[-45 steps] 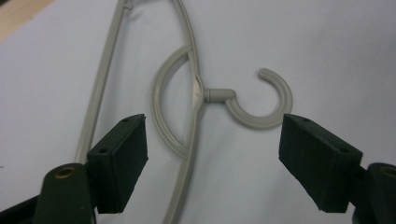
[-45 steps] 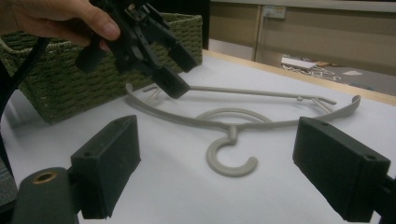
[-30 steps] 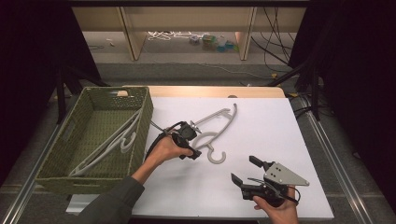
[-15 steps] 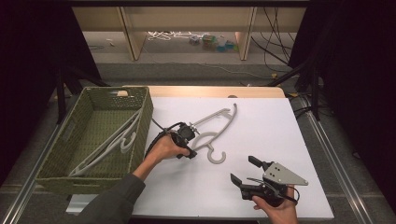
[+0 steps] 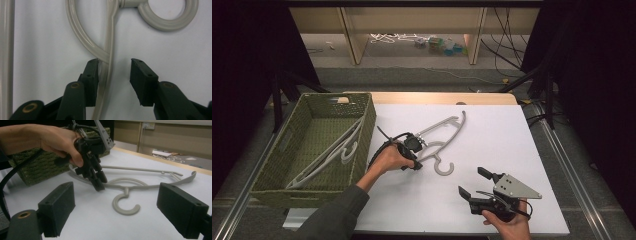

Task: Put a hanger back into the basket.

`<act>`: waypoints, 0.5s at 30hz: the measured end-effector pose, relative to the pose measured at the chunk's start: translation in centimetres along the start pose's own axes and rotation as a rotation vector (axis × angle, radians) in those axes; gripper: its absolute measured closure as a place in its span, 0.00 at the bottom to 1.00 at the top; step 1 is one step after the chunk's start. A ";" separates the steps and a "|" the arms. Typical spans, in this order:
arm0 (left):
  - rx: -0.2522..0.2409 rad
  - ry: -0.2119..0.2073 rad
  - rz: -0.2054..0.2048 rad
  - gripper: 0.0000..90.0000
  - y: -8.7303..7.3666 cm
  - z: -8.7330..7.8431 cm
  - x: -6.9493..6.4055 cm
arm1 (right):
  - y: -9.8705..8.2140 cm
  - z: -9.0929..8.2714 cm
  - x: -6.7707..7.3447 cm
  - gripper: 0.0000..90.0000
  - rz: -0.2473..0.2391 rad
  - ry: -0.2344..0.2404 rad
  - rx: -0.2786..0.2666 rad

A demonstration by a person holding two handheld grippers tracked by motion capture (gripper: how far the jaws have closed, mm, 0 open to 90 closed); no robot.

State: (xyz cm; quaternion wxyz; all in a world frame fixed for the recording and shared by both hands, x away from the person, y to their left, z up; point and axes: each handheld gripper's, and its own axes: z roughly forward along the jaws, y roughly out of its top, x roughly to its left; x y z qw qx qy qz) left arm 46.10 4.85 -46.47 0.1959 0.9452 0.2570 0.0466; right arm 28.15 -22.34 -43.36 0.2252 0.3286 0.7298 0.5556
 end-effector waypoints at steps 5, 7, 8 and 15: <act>0.013 -0.007 0.020 0.71 0.2 0.1 -0.1 | 0.0 0.0 0.0 0.18 0.001 0.000 0.000; 0.033 -0.011 0.029 0.71 0.5 0.1 0.0 | 0.0 0.0 0.0 0.18 0.001 0.000 -0.001; 0.034 -0.013 0.018 0.70 0.6 0.1 -0.1 | 0.0 0.0 0.0 0.18 0.004 0.003 0.005; 0.044 -0.021 0.026 0.74 0.7 0.1 0.1 | 0.0 0.0 0.0 0.18 0.002 -0.001 0.001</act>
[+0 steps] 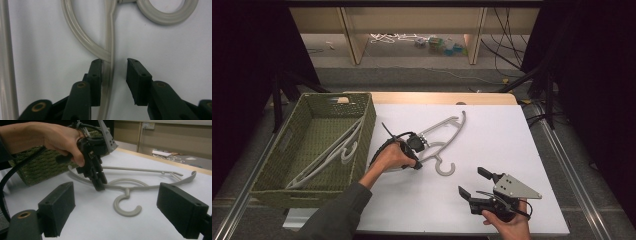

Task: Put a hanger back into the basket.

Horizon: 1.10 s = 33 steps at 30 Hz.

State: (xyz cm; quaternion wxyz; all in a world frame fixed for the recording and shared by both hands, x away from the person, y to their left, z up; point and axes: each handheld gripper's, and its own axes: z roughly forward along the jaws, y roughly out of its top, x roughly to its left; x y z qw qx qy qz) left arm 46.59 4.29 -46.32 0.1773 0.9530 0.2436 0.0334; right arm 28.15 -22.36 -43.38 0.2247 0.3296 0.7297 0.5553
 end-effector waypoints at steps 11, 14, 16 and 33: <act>0.029 -0.015 0.033 0.89 0.1 -0.2 0.6 | -0.1 0.1 0.0 0.18 0.008 0.005 0.000; 0.040 -0.007 0.071 0.90 0.2 -0.2 0.5 | -0.1 -0.1 -0.1 0.18 0.021 0.016 0.003; 0.040 -0.013 0.079 0.91 0.2 -0.2 0.6 | -0.2 0.0 -0.2 0.18 0.040 0.014 -0.014; -0.145 -0.094 -0.017 0.91 -0.2 -2.7 1.5 | -0.1 -0.2 -0.4 0.18 0.042 0.013 -0.004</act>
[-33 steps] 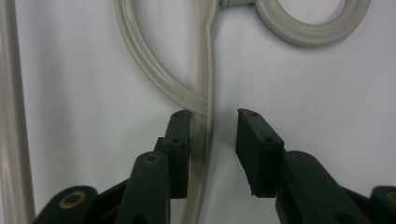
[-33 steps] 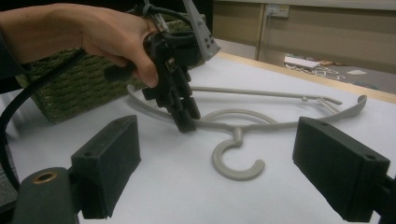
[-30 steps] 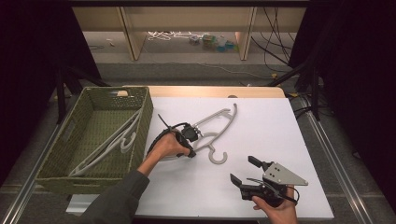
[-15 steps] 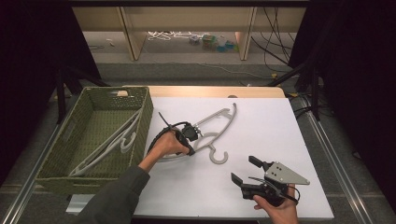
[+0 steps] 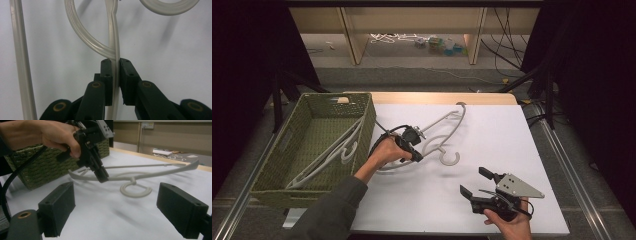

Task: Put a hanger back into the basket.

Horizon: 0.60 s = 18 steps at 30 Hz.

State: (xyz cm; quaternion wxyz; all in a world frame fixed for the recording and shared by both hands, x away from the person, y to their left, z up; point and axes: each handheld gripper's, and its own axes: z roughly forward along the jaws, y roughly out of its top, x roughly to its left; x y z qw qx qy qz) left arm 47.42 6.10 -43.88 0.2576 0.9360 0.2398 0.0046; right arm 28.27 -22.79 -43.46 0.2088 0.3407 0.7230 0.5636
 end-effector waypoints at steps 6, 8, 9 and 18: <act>-0.078 -0.002 -0.051 0.91 -0.2 -1.6 -0.1 | -0.1 0.3 0.1 0.18 0.006 0.009 -0.019; -0.087 -0.014 -0.050 0.91 -0.1 -2.1 -0.1 | -0.1 0.2 0.1 0.18 0.006 0.007 -0.019; -0.093 -0.039 -0.056 0.91 -0.2 -2.2 -0.1 | -0.1 0.3 0.1 0.18 0.003 0.007 -0.021; -0.153 -0.057 -0.042 0.91 0.8 -5.0 -1.7 | 0.0 0.0 0.1 0.18 -0.005 -0.004 -0.007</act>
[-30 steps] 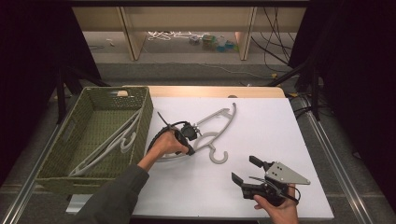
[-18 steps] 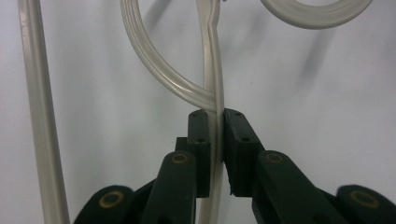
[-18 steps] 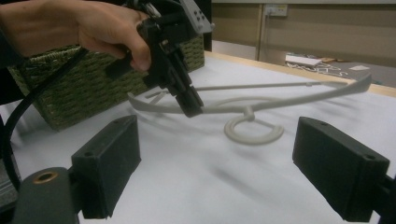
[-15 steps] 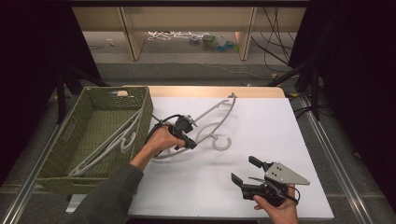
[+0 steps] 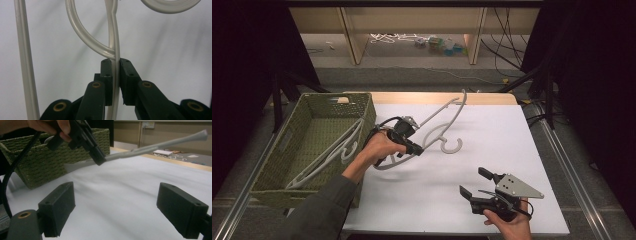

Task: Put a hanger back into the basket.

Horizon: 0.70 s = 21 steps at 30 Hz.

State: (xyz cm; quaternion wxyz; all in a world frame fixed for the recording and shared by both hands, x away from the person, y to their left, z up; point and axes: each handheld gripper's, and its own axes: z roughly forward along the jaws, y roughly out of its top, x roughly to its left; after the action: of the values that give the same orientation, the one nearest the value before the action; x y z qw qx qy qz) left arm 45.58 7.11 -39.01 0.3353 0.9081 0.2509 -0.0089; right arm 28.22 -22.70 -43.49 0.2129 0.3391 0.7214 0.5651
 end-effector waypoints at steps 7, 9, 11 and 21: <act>-0.047 0.013 0.037 0.91 1.6 -3.4 -1.8 | 0.0 0.0 0.1 0.18 -0.001 0.006 -0.001; -0.055 0.013 0.045 0.91 1.9 -4.5 -2.2 | 0.0 0.1 0.1 0.18 0.006 0.013 -0.005; -0.049 0.028 0.065 0.91 2.2 -5.5 -2.4 | 0.0 0.0 0.1 0.18 0.001 0.002 0.002; -0.084 0.082 0.074 0.91 3.3 -11.1 -3.0 | 0.0 0.0 0.1 0.18 0.004 0.006 0.005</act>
State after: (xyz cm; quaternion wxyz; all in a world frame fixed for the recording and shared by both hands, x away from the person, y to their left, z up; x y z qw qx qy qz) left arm 42.82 10.45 -27.89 0.3626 0.9014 0.2309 0.0512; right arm 28.19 -22.61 -43.50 0.2089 0.3394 0.7226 0.5647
